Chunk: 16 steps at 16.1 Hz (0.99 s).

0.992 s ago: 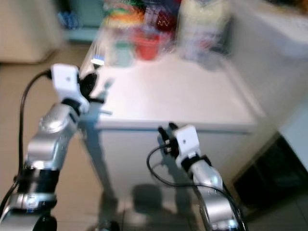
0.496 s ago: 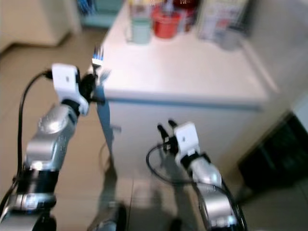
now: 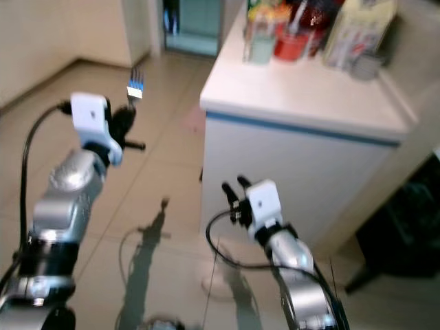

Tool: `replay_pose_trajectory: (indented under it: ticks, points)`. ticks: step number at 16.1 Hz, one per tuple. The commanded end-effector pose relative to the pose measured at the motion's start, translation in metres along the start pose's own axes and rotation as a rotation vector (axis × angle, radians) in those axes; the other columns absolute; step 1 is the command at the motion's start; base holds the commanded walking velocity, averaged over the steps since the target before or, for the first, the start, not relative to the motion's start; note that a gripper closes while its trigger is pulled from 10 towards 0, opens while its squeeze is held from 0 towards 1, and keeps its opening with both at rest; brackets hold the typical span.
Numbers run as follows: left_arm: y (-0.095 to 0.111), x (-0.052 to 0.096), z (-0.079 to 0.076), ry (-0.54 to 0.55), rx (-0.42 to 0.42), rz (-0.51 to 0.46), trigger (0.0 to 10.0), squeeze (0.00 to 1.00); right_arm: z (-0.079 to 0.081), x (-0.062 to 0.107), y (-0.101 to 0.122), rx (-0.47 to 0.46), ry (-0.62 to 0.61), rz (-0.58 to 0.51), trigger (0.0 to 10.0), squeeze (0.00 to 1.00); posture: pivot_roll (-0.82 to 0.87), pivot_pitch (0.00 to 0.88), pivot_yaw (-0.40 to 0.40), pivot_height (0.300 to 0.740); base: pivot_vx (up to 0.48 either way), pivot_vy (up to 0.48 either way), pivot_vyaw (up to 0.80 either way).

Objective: Setting the table

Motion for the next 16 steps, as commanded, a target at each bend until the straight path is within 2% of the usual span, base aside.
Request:
replay_pose_trajectory:
  ticks: [1,16]
  points:
    - [0.005,-0.003,-0.016,-0.052,-0.011,-0.013,0.0,0.0,-0.008,0.002,0.0,0.016,-0.013,0.003,10.0,0.0,0.09,0.0,0.011,0.74,0.0,-0.48,0.0]
    - [-0.004,-0.011,-0.029,-0.087,-0.055,0.019,0.0,0.0,-0.012,-0.001,-0.001,0.019,-0.034,0.012,10.0,0.0,0.08,0.0,0.018,0.74,0.0,-0.475,0.0]
Point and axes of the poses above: a point about 5 cm out from each wrist's last joint towards the gripper, its own x axis pointing back from the gripper into the wrist, its own y axis along the axis of the wrist's last joint, z = x × y, the point moved 6 cm from there along -x, pointing out of the wrist towards the gripper, and after that the axes turned 8 degrees about x, right-handed, at the moved point
